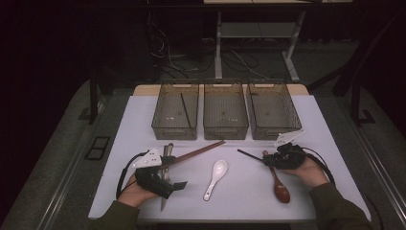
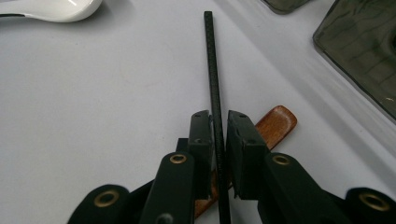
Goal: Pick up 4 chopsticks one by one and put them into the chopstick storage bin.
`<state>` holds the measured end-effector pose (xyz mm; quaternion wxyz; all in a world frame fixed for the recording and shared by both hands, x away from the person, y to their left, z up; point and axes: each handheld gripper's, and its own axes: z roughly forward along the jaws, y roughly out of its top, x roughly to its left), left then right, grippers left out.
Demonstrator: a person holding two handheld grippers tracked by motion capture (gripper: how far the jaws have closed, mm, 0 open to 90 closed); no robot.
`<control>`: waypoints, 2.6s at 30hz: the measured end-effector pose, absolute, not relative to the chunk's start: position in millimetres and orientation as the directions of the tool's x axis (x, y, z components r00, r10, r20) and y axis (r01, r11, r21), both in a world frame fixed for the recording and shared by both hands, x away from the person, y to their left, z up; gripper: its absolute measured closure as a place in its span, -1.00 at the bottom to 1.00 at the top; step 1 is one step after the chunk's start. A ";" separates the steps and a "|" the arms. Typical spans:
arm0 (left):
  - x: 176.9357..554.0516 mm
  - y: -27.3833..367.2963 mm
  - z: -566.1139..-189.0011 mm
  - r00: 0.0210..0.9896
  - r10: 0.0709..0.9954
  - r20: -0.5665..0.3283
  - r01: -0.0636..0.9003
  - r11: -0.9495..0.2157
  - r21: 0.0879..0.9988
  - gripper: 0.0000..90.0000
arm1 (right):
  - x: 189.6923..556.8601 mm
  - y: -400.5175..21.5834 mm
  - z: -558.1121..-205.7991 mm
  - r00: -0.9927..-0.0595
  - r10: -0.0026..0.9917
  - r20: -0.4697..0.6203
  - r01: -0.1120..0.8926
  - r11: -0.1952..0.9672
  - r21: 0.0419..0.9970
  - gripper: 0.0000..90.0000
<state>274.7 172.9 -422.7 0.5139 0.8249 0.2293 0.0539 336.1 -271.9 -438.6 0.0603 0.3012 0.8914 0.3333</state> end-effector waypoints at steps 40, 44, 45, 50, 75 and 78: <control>274.4 172.5 -422.7 0.889 0.434 -0.149 0.325 -0.366 0.872 -1.00 | 338.4 -280.2 -427.0 -0.792 0.596 0.133 0.502 0.510 0.698 0.88; 274.7 172.8 -422.7 0.890 0.432 -0.147 0.322 -0.368 0.872 -1.00 | 337.7 -282.3 -423.2 -0.786 0.603 0.137 0.501 0.492 0.712 0.88; 274.6 172.6 -422.9 0.889 0.434 -0.149 0.325 -0.367 0.871 -1.00 | 337.5 -282.6 -421.9 -0.785 0.604 0.138 0.500 0.486 0.716 0.88; 274.8 172.2 -423.0 0.891 0.430 -0.144 0.320 -0.371 0.872 -1.00 | 336.9 -282.7 -415.1 -0.784 0.603 0.145 0.494 0.465 0.735 0.88; 274.5 171.6 -423.2 0.890 0.432 -0.147 0.324 -0.372 0.870 -1.00 | 352.0 -239.1 -378.4 -0.814 0.563 0.140 0.415 0.396 0.819 0.88; 274.4 171.7 -423.2 0.888 0.434 -0.151 0.327 -0.367 0.871 -1.00 | 353.7 -234.3 -375.3 -0.815 0.562 0.138 0.411 0.395 0.822 0.88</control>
